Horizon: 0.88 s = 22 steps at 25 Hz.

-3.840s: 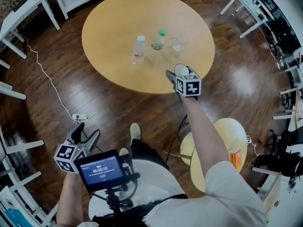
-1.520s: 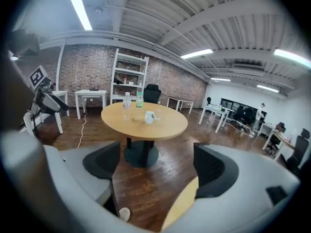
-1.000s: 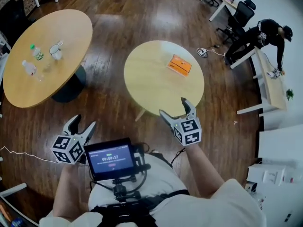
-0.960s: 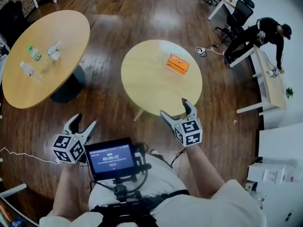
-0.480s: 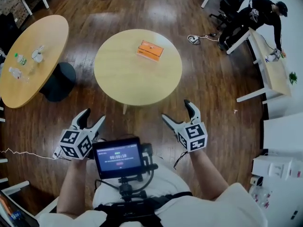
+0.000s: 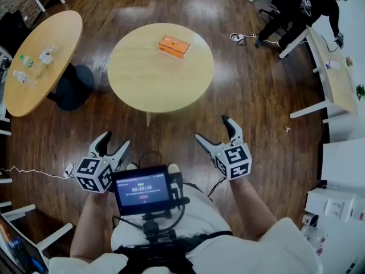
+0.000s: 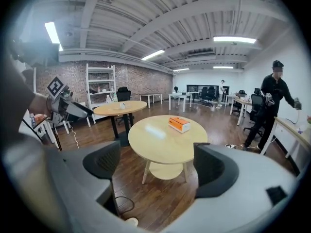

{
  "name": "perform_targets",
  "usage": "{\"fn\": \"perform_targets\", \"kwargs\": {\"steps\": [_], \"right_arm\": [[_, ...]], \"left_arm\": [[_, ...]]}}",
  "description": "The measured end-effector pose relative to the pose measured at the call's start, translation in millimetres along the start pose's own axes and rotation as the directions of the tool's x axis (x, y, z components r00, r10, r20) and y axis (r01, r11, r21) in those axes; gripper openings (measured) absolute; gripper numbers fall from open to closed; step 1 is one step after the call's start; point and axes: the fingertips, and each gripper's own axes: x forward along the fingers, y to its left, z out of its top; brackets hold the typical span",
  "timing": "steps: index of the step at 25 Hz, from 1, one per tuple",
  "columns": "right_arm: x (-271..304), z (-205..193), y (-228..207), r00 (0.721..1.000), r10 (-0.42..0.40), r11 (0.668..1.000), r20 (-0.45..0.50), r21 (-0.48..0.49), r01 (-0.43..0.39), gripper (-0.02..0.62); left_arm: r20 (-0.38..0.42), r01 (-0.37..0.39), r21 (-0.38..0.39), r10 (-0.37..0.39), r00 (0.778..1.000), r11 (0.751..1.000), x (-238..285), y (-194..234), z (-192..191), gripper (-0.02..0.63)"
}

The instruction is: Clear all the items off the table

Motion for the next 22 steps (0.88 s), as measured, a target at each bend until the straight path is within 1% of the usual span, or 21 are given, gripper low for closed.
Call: {"fn": "perform_targets", "kwargs": {"steps": [4,8,12,15,22], "right_arm": [[-4,5,3,1.000,-0.006,1.000,0.024,0.012,0.006,0.480],[-4,5,8,1.000,-0.004,1.000,0.023,0.017,0.004,0.480],[9,10,15,1.000,-0.017,1.000,0.005,0.008,0.017,0.480],[25,22,22,0.999,-0.032,0.999,0.004,0.016,0.032,0.480],[75,54,33,0.996,-0.085,0.996,-0.018,0.005,0.085,0.480]], "left_arm": [[-0.005,-0.011,-0.026,0.010,1.000,1.000,-9,8,-3,0.318],[0.016,-0.022,0.000,0.022,1.000,1.000,-8,15,6,0.318],[0.024,0.003,0.003,-0.003,1.000,1.000,-9,31,12,0.318],[0.030,0.024,0.003,-0.024,0.999,1.000,-13,55,20,0.318],[0.031,0.059,0.003,-0.059,0.998,0.998,-24,126,33,0.318]]}}
